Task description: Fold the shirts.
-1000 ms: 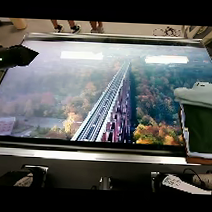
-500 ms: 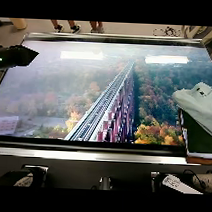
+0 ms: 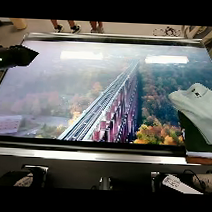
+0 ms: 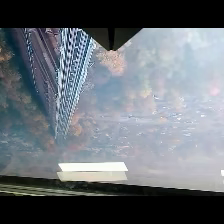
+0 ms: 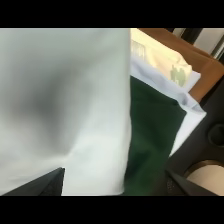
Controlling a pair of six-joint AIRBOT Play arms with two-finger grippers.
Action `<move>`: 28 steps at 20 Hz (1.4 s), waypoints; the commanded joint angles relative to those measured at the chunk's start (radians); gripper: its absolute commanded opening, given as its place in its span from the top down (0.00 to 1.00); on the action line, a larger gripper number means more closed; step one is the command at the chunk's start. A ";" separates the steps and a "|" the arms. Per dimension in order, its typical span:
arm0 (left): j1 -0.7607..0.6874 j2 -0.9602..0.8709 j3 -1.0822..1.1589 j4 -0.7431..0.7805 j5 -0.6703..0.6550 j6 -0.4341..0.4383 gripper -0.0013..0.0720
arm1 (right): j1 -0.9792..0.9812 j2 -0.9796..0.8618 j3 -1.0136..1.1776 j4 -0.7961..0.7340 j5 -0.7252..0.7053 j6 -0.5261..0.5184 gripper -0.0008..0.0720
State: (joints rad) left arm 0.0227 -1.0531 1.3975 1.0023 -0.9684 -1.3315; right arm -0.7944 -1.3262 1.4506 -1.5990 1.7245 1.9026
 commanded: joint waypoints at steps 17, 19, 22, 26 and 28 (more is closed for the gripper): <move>-0.272 -0.341 0.170 0.711 -0.556 -0.357 0.00 | 0.821 -0.280 0.539 0.160 0.061 -0.223 0.05; -0.267 -0.286 0.046 0.704 -0.427 -0.459 0.00 | 0.850 -0.332 0.518 0.213 0.037 -0.182 0.05; -0.259 -0.294 0.024 0.705 -0.414 -0.464 0.00 | 0.855 -0.352 0.512 0.190 -0.049 -0.133 0.03; -0.259 -0.299 0.024 0.710 -0.414 -0.465 0.00 | 0.855 -0.351 0.512 0.174 -0.049 -0.134 0.03; -0.261 -0.299 0.024 0.710 -0.414 -0.465 0.00 | 0.855 -0.351 0.512 0.174 -0.049 -0.134 0.03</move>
State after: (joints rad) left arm -0.2367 -1.3499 1.4284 1.7096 -1.3857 -1.7859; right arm 0.0540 -1.6707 1.9633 -1.4284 1.6779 1.7584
